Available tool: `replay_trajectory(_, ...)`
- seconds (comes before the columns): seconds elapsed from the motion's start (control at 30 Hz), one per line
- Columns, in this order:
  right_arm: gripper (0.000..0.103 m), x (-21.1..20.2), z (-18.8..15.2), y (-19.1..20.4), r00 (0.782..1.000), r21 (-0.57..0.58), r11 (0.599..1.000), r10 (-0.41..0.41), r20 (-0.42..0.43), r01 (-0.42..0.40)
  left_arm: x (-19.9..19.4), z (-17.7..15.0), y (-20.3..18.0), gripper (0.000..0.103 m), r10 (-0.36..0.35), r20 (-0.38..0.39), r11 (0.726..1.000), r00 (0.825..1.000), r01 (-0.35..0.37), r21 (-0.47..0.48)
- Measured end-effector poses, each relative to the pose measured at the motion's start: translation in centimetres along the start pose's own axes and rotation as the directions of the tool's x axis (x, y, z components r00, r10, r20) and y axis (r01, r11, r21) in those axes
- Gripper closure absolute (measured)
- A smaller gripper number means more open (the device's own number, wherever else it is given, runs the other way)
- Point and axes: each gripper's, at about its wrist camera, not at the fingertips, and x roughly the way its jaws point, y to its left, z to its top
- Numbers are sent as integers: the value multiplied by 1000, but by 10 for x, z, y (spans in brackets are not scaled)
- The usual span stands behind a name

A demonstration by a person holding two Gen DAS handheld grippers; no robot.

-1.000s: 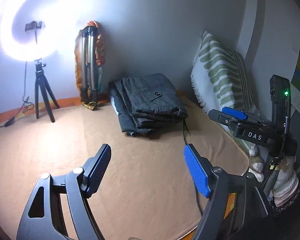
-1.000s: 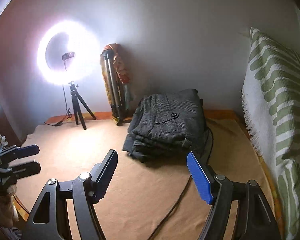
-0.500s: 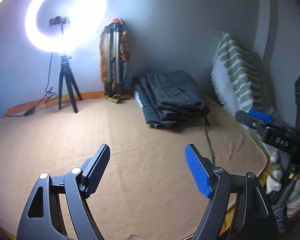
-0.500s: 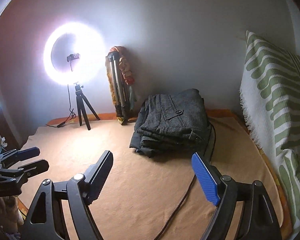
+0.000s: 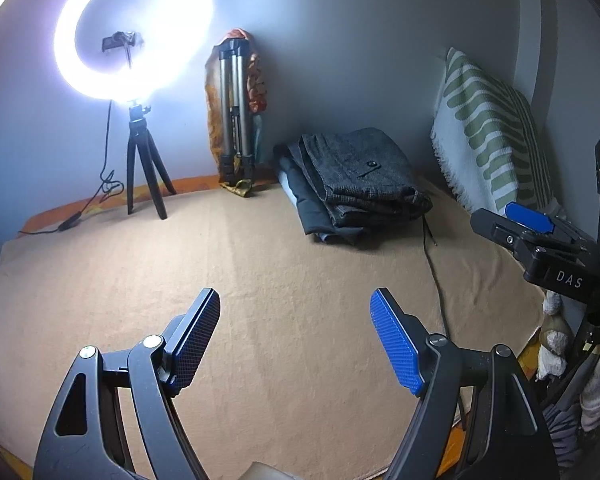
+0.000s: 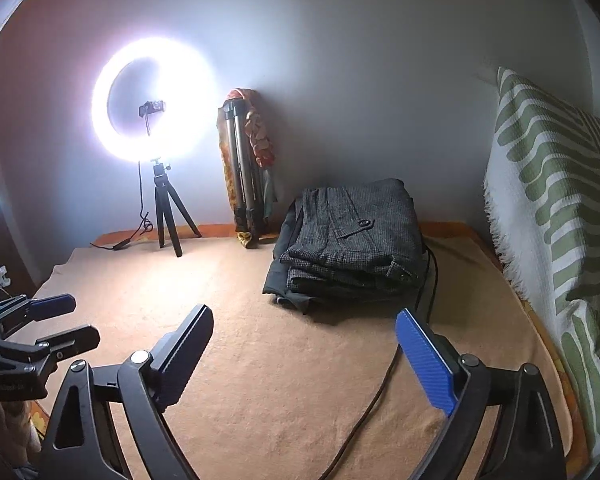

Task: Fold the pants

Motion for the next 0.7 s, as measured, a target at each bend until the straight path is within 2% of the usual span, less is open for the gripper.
replay_trajectory(0.1, 0, -2, 0, 1, 1000, -1, 1000, -3, 12, 3, -2, -2, 0, 25, 3, -5, 1000, 1000, -3, -3)
replay_trajectory(0.27, 0, -3, -2, 4, 1000, -18, 1000, -5, 15, 6, -5, -7, -3, 25, 3, -14, 1000, 1000, -3, 1)
replay_trajectory(0.37, 0, -4, -3, 6, 1000, -26, 1000, -6, 16, 6, -6, -10, -5, 19, 16, -8, 1000, 1000, -16, 7)
replay_trajectory(0.7, 0, -4, -3, 7, 1000, -16, 1000, -6, 13, 6, -7, -10, 5, 18, 49, -17, 998, 999, -49, -36)
